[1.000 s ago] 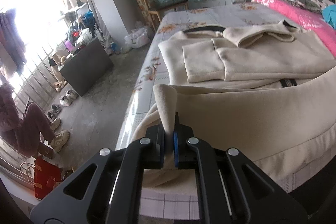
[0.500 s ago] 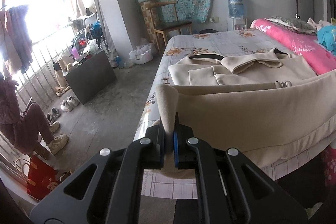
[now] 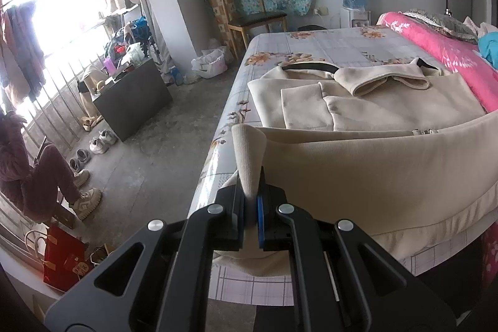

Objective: Fold large clothes
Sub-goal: 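Lift the jacket side edge with both grippers above the bed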

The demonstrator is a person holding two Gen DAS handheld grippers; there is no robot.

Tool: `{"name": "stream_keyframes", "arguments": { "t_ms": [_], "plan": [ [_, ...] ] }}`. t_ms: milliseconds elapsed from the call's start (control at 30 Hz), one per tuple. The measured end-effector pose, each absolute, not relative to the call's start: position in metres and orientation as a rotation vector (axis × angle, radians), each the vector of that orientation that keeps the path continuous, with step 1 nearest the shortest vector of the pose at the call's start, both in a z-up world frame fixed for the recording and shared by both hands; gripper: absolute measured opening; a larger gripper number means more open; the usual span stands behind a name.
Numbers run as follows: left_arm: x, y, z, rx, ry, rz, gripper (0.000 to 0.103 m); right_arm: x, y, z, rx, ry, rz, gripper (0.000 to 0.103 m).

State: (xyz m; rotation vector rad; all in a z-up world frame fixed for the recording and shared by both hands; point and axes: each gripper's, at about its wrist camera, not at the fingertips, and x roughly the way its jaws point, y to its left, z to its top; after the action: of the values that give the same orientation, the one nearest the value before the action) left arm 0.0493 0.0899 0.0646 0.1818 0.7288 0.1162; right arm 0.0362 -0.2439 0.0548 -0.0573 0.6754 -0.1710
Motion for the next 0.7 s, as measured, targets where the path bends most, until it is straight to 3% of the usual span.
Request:
{"name": "stream_keyframes", "arguments": {
  "t_ms": [700],
  "plan": [
    [0.0528,0.0897,0.0595,0.18,0.739,0.115,0.006,0.0406,-0.2417,0.0524,-0.07,0.684,-0.177,0.006]
  ]
}}
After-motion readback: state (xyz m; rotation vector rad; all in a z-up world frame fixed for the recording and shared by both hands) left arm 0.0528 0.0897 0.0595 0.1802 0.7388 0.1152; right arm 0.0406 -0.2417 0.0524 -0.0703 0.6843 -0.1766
